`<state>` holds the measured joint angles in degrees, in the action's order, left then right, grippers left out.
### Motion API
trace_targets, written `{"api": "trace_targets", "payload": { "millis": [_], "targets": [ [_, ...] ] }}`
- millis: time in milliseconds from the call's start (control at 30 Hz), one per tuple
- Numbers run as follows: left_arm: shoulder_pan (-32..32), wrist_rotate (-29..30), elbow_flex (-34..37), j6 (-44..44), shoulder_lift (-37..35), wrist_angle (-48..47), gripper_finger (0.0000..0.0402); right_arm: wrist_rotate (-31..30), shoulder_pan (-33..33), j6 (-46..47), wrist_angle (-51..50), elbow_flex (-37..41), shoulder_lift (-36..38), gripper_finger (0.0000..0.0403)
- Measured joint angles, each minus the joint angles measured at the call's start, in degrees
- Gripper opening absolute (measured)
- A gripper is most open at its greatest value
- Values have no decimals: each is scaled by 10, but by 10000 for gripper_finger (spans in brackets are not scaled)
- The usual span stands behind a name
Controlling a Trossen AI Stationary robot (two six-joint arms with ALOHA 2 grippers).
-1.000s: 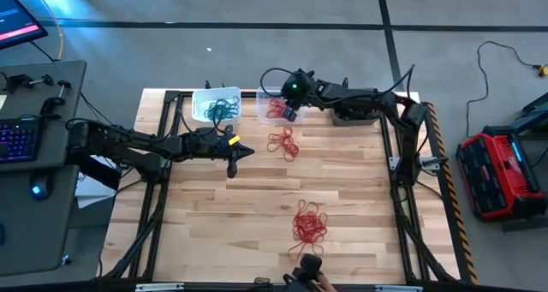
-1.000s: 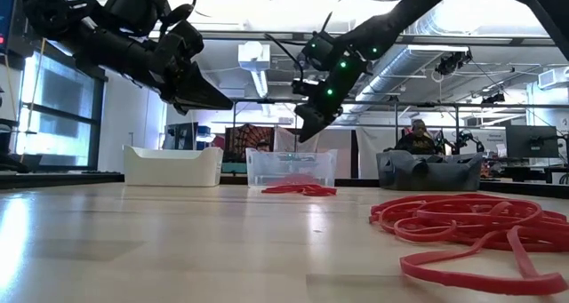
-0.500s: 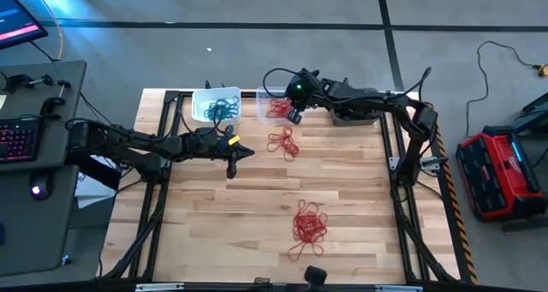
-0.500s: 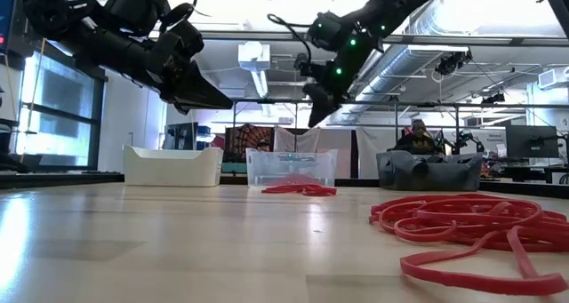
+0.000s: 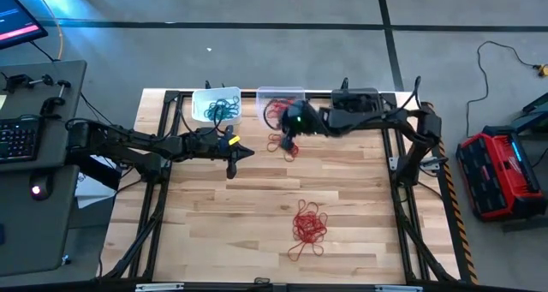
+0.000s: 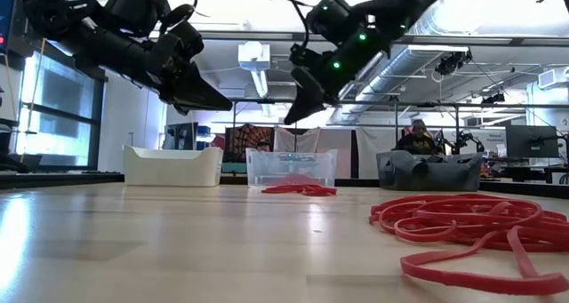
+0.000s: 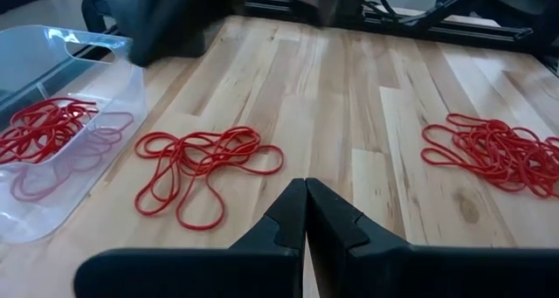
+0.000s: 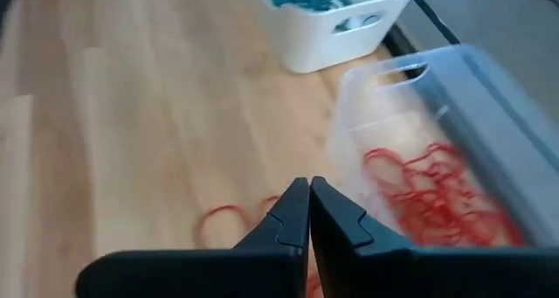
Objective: Sort rubber bands into baskets
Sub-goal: Put the red rubber band into the transparent bin
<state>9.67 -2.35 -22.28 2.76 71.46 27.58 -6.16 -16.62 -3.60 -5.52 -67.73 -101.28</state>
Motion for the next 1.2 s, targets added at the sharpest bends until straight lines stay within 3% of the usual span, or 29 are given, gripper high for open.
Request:
{"api": "trace_targets", "payload": {
  "millis": [267,533,767,900,1200],
  "targets": [
    [0,0,0,0,0,-3,0,-75,80,76,58,118,62,0],
    [0,0,0,-16,0,-2,0,-72,141,163,98,221,93,0],
    [0,0,0,-16,0,2,0,-105,160,230,122,271,92,4],
    [0,0,0,-9,0,2,0,-113,160,236,130,278,78,36],
    [0,0,0,-9,0,1,0,-89,142,217,209,278,13,152]
  ]
}}
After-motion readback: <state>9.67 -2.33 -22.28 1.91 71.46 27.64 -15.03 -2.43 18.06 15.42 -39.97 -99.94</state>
